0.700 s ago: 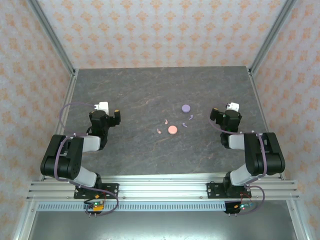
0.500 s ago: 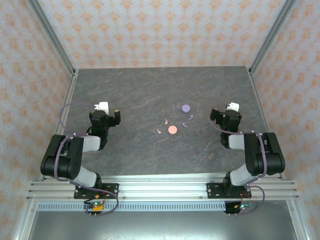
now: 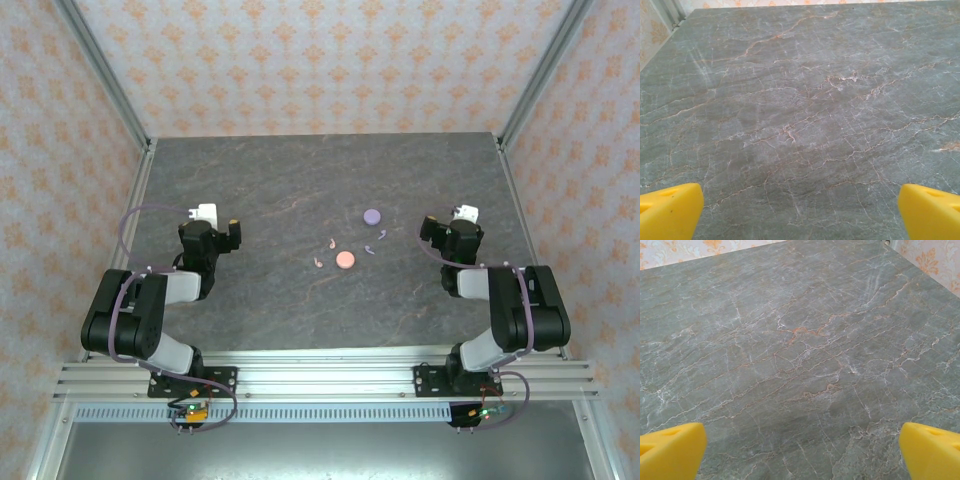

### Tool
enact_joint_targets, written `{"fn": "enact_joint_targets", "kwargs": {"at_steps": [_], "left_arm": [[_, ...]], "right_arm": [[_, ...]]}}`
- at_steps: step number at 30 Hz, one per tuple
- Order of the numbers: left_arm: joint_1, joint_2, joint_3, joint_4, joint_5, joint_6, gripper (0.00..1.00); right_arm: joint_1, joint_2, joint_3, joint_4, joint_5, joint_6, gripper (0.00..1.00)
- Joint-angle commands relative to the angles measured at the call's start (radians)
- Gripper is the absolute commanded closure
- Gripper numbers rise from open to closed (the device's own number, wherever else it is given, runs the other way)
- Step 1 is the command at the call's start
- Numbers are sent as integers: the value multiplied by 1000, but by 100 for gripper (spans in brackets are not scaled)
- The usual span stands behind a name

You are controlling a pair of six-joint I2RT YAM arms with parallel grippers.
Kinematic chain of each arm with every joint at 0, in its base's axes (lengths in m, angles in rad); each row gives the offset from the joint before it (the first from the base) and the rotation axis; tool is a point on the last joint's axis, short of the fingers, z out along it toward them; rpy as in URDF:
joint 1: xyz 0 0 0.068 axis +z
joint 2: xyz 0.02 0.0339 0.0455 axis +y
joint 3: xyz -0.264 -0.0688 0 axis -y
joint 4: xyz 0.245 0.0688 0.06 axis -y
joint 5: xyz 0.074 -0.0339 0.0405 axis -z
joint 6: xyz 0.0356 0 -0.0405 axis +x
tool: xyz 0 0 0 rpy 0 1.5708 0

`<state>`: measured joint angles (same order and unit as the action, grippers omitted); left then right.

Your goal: Insert wireless bluetooth earbuds into charging case

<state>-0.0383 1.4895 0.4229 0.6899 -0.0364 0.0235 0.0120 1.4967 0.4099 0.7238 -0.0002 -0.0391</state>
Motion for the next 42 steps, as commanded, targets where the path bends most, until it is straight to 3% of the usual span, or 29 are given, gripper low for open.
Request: {"fn": "enact_joint_targets", "kwargs": {"at_steps": [1, 6, 14, 20, 26, 33, 35, 42], "left_arm": [[3, -72, 88, -159, -54, -27, 0], [3, -195, 159, -389, -47, -102, 0], [-50, -302, 320, -778, 108, -274, 0], [-191, -214, 433, -949, 269, -395, 2], [-361, -47, 572, -1067, 305, -432, 18], [-491, 148, 729, -1145, 353, -421, 47], [-515, 201, 772, -1159, 370, -422, 56], [-557, 324, 861, -1144, 401, -446, 68]], "right_arm": [[3, -119, 40, -136, 32, 19, 1], [2, -244, 174, -544, 25, 88, 1], [5, -308, 282, -869, -95, 262, 1], [59, -227, 389, -1046, -251, 333, 1], [154, -170, 421, -1107, -363, 316, 0], [219, -118, 423, -1121, -471, 324, 18], [238, -94, 422, -1109, -499, 334, 27], [314, 19, 455, -1061, -563, 360, 62]]}}
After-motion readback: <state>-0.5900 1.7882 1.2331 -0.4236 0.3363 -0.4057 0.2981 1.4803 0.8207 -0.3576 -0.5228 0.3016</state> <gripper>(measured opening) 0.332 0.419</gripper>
